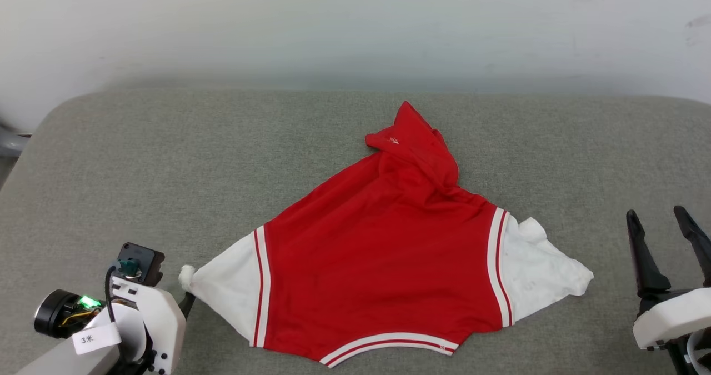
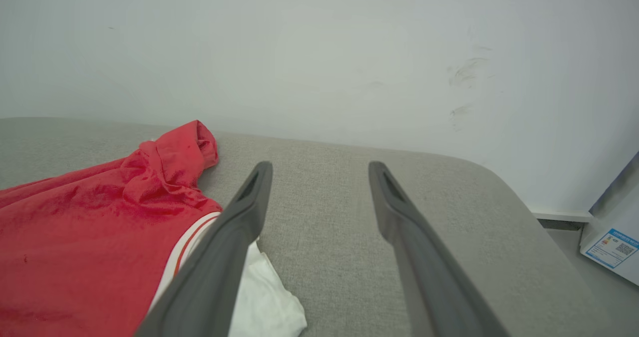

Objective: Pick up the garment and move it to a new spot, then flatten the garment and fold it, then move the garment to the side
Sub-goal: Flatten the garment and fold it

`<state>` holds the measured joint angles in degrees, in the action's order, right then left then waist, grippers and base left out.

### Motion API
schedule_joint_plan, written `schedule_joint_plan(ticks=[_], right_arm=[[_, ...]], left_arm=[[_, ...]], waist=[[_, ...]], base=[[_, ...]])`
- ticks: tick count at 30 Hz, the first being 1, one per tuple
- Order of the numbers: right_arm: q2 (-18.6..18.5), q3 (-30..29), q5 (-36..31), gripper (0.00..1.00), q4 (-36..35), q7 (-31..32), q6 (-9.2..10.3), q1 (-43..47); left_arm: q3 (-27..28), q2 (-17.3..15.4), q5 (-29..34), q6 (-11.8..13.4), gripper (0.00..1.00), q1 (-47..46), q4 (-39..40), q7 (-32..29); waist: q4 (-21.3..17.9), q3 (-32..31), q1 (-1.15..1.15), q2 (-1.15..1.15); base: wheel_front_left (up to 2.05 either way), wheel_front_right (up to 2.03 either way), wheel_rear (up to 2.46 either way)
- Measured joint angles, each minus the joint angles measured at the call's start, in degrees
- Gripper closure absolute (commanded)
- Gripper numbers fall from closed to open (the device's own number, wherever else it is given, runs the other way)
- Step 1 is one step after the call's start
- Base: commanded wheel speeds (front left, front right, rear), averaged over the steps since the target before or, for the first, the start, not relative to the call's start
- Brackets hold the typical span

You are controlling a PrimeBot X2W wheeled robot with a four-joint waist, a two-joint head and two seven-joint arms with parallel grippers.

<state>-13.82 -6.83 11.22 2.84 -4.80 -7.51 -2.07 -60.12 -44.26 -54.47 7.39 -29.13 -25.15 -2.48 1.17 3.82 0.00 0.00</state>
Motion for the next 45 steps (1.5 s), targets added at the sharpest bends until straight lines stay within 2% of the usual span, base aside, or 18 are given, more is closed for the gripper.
schedule_joint_plan(ticks=[5,13,19,24,28,30,38,45], right_arm=[[-3.3,0.9,1.3,0.00,-1.9,3.8,0.00,-0.7],[-12.8,7.4,5.6,0.00,-3.2,14.6,0.00,-4.7],[-21.3,16.2,13.1,0.00,-1.0,27.7,0.00,-8.7],[-26.8,23.5,20.4,0.00,0.8,39.5,0.00,-11.7],[-29.0,27.8,24.2,0.00,3.1,45.9,0.00,-13.8],[-29.2,29.2,25.3,0.00,4.6,47.2,-0.01,-15.1],[-28.6,36.4,25.3,0.00,12.2,47.4,0.00,-21.0],[-29.8,42.4,28.7,0.00,15.5,46.9,0.14,-24.0]], left_arm=[[2.4,-3.0,-0.1,5.6,0.00,2.9,8.3,4.0],[5.5,-6.1,0.6,15.4,0.00,7.2,19.2,9.8],[8.4,-7.0,1.8,21.3,0.00,9.6,23.6,14.8],[10.8,-5.3,3.6,24.6,0.00,10.6,25.6,16.8],[12.4,-3.7,5.4,25.0,0.00,11.2,25.9,17.3],[13.1,-3.0,6.2,24.9,0.00,11.2,26.0,17.4],[15.8,0.1,9.7,23.5,0.00,10.3,25.5,17.4],[17.6,2.1,11.6,21.8,0.00,9.9,23.4,17.5]], waist=[[1.4,-1.2,0.00,0.00],[2.9,-1.6,0.01,0.00],[3.4,-0.7,0.01,0.00],[4.1,1.1,0.01,0.00],[5.0,3.0,0.01,0.00],[5.4,4.2,0.01,0.00],[7.3,9.3,0.01,0.00],[7.9,11.5,0.00,0.00]], base=[[0.00,0.00,0.00],[0.00,0.00,0.00],[0.00,0.00,0.00],[0.00,0.00,0.00],[0.00,0.00,0.00],[0.00,0.00,0.00],[0.00,0.00,0.00],[0.00,0.00,0.00]])
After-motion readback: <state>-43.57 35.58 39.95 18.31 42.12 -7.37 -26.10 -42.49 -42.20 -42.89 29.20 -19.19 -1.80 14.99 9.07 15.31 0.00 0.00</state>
